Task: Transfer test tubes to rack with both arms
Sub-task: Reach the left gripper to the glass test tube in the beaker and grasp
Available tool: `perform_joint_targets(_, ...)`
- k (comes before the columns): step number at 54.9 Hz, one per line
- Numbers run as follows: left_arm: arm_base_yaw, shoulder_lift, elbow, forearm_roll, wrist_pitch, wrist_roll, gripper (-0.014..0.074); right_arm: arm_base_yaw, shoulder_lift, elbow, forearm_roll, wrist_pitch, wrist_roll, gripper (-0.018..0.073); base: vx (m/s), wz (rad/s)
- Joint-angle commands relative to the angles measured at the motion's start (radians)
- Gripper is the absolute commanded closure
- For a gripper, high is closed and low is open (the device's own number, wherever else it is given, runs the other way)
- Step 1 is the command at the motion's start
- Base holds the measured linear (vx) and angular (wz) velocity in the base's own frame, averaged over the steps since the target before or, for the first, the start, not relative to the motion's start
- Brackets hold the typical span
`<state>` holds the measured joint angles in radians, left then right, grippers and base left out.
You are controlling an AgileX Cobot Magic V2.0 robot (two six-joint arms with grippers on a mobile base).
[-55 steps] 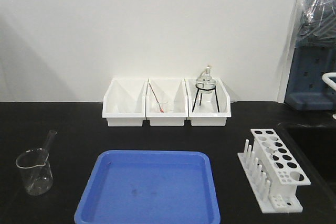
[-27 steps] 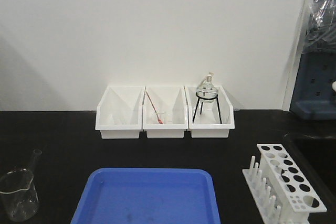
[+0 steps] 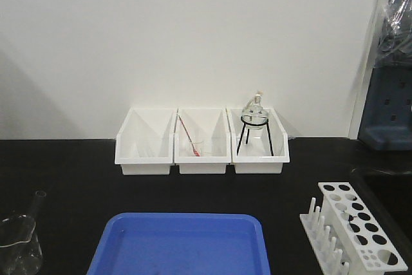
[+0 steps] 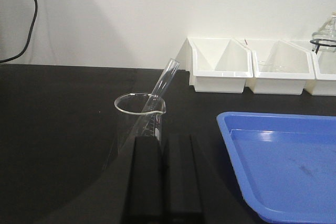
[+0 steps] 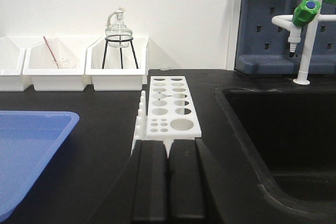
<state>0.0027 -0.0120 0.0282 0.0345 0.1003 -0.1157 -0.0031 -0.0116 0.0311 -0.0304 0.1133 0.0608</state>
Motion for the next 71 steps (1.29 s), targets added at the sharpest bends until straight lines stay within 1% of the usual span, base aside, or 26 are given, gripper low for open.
perform_joint_targets(1, 0.001, -0.015, 0.025, -0.008, -0.082, -0.009, 0.0603, 0.000, -0.010, 0.006, -0.003, -0.077, -0.001, 0.0570, 0.00, 0.00)
perform_joint_targets(33, 0.001, -0.015, 0.025, -0.008, -0.094, -0.020, 0.0603, 0.000, -0.010, 0.006, -0.003, -0.090, -0.001, 0.0570, 0.00, 0.00)
perform_joint_targets(41, 0.001, -0.015, 0.024, -0.008, -0.152, -0.019, 0.0603, 0.000, -0.010, 0.006, -0.003, -0.107, -0.001, 0.0570, 0.00, 0.00)
perform_joint_targets(46, 0.001, -0.015, 0.024, -0.008, -0.174, -0.021, 0.0603, 0.000, -0.010, 0.005, -0.003, -0.163, 0.001, 0.0570, 0.00, 0.00)
perform_joint_targets(51, 0.001, -0.015, 0.007, -0.007, -0.257, -0.021, 0.0603, 0.000, -0.010, -0.007, -0.003, -0.223, 0.001, 0.0570, 0.00, 0.00)
perform_joint_targets(54, 0.001, -0.014, -0.013, -0.007, -0.323, -0.020, 0.0603, 0.000, -0.009, -0.041, -0.003, -0.230, 0.001, 0.0570, 0.00, 0.00)
perform_joint_targets(58, 0.001, -0.006, -0.069, -0.007, -0.352, -0.020, 0.0603, 0.000, 0.008, -0.109, -0.003, -0.210, 0.001, 0.0570, 0.00, 0.00)
perform_joint_targets(63, 0.001, 0.033, -0.172, -0.007, -0.311, -0.020, 0.0603, 0.000, 0.067, -0.235, -0.007, -0.145, 0.000, 0.0570, 0.00, 0.00)
perform_joint_targets(66, 0.001, 0.083, -0.248, -0.006, -0.264, -0.020, 0.0603, 0.000, 0.125, -0.316, -0.018, -0.100, -0.004, 0.0569, 0.00, 0.00)
perform_joint_targets(71, 0.001, 0.170, -0.344, -0.003, -0.203, -0.020, 0.0602, 0.000, 0.219, -0.410, -0.047, -0.064, -0.026, 0.0567, 0.00, 0.00)
